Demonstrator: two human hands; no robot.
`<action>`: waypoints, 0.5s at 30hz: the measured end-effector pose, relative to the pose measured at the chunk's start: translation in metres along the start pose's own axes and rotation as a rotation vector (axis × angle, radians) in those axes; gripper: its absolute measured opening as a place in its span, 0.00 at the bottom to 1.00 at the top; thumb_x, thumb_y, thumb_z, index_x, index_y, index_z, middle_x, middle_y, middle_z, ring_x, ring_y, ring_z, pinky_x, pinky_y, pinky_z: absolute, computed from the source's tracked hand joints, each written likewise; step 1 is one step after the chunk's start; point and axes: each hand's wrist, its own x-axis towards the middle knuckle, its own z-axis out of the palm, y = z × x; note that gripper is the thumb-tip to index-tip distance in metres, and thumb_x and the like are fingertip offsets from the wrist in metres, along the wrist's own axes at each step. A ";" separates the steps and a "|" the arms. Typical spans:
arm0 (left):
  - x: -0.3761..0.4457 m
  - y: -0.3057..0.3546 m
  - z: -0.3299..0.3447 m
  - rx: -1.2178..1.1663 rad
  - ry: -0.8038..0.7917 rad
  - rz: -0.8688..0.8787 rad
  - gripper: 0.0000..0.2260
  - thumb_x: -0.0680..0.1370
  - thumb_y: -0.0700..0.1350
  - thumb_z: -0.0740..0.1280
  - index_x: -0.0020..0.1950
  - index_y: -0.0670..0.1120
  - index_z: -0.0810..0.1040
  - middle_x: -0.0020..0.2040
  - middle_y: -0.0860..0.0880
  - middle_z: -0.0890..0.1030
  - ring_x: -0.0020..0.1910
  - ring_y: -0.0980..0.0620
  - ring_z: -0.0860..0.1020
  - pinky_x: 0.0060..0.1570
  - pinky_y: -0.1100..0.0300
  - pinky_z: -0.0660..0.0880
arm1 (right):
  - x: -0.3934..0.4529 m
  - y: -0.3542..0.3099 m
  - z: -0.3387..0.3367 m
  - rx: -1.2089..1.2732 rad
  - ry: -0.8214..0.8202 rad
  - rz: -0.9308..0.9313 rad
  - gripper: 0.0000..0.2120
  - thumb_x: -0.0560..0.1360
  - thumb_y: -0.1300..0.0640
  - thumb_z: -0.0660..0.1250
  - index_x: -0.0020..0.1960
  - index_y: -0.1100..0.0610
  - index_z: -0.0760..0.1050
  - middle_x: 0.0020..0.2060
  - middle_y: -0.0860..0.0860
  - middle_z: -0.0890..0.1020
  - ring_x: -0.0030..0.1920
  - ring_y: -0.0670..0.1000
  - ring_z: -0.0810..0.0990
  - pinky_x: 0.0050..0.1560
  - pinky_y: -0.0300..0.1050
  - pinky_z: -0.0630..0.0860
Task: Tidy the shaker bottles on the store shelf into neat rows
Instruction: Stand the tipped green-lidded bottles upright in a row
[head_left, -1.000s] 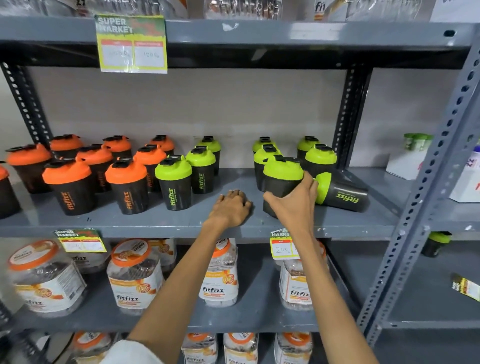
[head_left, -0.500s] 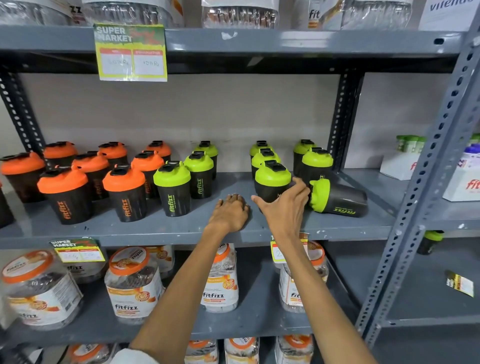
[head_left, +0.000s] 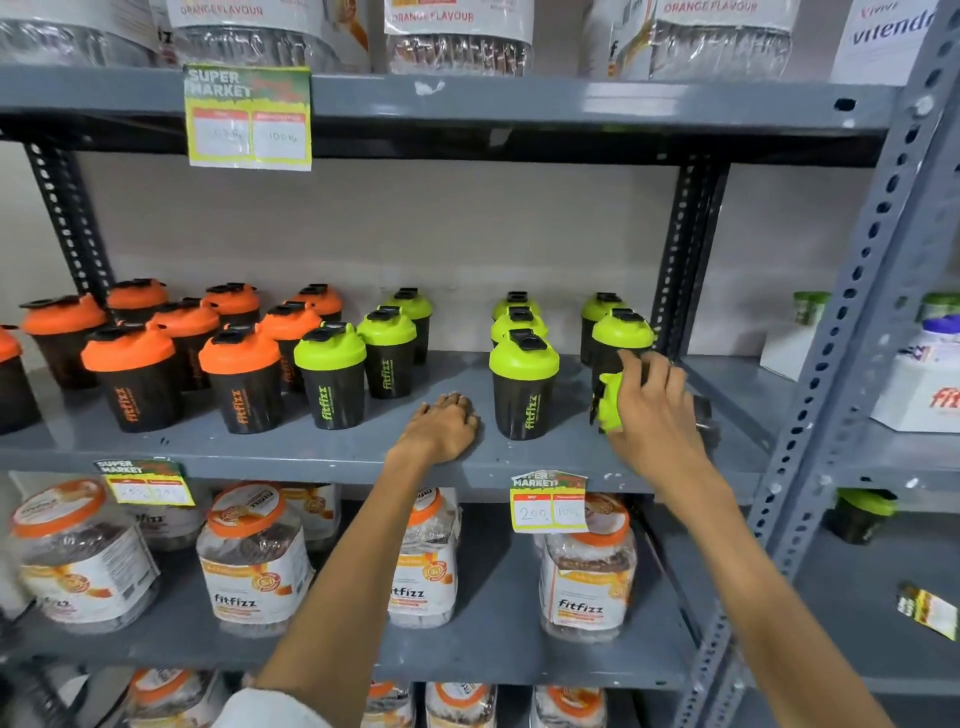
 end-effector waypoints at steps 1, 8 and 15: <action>-0.001 0.002 -0.001 0.008 -0.012 -0.010 0.21 0.83 0.50 0.50 0.73 0.42 0.64 0.77 0.44 0.63 0.76 0.45 0.60 0.76 0.45 0.54 | 0.005 0.007 0.002 -0.050 -0.094 0.006 0.45 0.66 0.60 0.75 0.76 0.63 0.54 0.65 0.63 0.68 0.61 0.64 0.69 0.60 0.56 0.71; -0.004 0.007 0.001 0.050 -0.012 -0.034 0.22 0.83 0.50 0.48 0.75 0.42 0.61 0.79 0.44 0.60 0.78 0.46 0.57 0.76 0.46 0.53 | 0.017 0.024 0.011 -0.183 -0.209 -0.007 0.45 0.67 0.60 0.73 0.77 0.63 0.52 0.66 0.61 0.69 0.66 0.62 0.69 0.66 0.56 0.67; -0.006 0.011 0.001 0.067 0.010 -0.031 0.22 0.84 0.50 0.49 0.75 0.43 0.62 0.78 0.44 0.62 0.77 0.47 0.59 0.76 0.48 0.53 | 0.012 0.041 0.016 -0.024 -0.107 -0.056 0.43 0.64 0.54 0.77 0.73 0.61 0.61 0.64 0.57 0.72 0.64 0.59 0.70 0.65 0.54 0.70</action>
